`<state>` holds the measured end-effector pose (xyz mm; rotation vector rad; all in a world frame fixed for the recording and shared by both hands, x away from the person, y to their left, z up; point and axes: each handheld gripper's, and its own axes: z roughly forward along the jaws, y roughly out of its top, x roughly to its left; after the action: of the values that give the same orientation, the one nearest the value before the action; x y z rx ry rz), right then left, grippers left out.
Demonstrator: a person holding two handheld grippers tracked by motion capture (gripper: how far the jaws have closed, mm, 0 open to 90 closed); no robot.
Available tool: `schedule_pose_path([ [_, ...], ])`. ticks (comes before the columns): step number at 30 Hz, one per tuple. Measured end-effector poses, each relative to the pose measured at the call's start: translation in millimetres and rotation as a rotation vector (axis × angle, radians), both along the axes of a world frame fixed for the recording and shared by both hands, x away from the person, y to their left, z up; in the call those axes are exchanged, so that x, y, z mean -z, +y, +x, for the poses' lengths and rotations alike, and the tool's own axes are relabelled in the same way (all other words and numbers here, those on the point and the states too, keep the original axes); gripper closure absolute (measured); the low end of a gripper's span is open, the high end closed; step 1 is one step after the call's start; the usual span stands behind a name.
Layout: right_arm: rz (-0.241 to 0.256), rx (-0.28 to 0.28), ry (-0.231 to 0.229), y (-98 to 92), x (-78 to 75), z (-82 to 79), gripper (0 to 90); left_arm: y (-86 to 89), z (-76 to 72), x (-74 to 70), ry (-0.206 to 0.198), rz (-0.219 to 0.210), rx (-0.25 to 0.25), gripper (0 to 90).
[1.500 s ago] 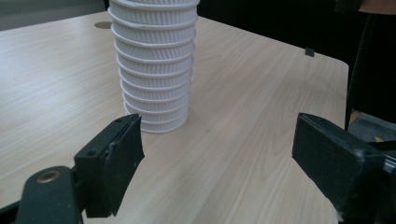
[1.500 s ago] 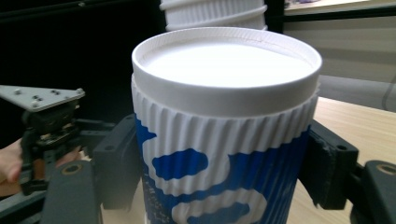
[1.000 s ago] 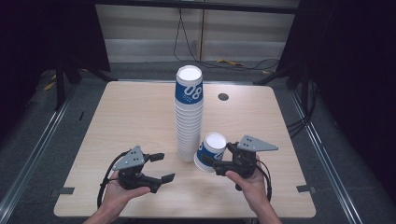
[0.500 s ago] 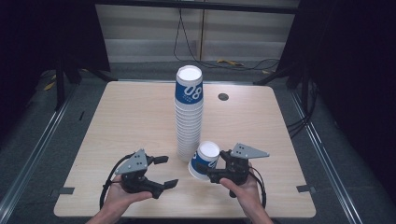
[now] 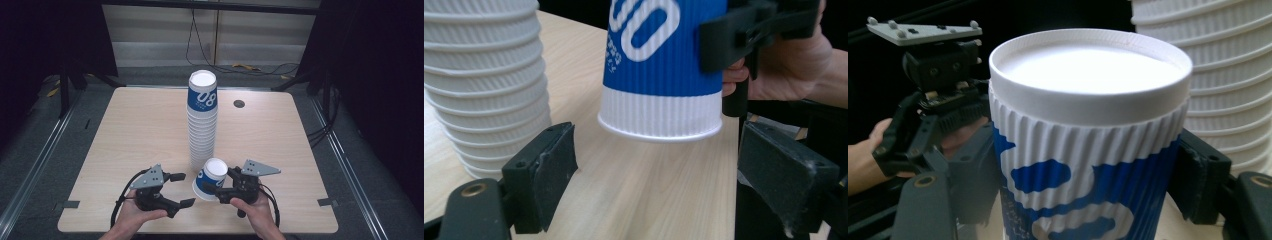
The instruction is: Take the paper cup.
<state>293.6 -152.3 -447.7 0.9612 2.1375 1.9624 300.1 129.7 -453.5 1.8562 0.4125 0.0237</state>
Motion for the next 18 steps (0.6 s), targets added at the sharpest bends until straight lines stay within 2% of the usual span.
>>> schedule_pose_path([
  [1, 0.018, -0.008, 0.007, 0.7, -0.1, -0.3, 25.4, -2.1, -0.8, 1.0, 0.004, -0.006, -0.005, 15.7],
  [7, 0.036, -0.024, 0.011, 3.3, -0.5, -2.0, 25.5, -7.1, -2.6, 0.7, 0.004, -0.014, -0.009, 15.7],
  [18, 0.051, -0.053, 0.023, 12.5, 1.8, -4.5, 25.7, -10.9, -3.1, 6.3, 0.000, -0.008, 0.037, 15.5],
])
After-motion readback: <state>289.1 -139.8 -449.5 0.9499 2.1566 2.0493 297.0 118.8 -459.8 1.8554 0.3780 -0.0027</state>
